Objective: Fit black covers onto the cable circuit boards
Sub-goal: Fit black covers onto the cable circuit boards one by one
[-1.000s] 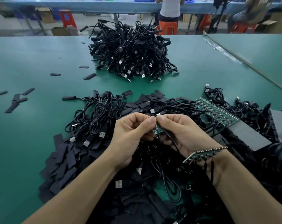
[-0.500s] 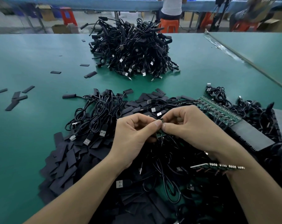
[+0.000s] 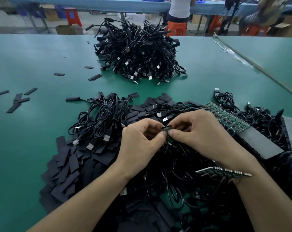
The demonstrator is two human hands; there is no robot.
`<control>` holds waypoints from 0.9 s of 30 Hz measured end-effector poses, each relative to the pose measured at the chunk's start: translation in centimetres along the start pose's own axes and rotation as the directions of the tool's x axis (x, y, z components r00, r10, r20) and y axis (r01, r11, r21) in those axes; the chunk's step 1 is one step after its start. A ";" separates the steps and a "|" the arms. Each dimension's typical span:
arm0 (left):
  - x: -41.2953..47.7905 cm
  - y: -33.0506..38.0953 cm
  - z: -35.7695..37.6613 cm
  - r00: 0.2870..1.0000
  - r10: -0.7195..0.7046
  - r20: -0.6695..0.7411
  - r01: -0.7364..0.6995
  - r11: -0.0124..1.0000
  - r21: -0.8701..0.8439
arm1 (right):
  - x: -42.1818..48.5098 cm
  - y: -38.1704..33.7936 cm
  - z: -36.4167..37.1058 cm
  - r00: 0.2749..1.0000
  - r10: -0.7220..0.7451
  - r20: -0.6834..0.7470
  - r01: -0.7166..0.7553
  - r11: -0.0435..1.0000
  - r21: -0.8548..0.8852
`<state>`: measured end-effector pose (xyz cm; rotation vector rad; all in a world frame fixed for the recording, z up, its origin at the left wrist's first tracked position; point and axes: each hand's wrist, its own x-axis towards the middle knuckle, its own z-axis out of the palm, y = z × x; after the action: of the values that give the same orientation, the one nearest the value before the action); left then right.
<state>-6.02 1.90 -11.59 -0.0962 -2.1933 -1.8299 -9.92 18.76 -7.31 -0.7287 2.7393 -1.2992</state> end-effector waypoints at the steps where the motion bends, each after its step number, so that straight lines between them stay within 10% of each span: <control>1: 0.0 0.0 0.0 1.000 0.005 0.002 -0.005 1.000 0.018 | 0.0 0.1 0.0 1.000 0.011 0.026 -0.011 1.000 -0.005; 27: 0.3 -0.1 -0.5 0.996 -0.043 0.073 0.034 0.993 0.113 | -0.8 1.2 1.8 0.998 -0.005 -0.064 0.006 1.000 0.008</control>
<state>-6.22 1.36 -11.54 -0.1027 -2.3599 -1.7461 -9.31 18.40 -9.50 -0.7066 2.7811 -1.3570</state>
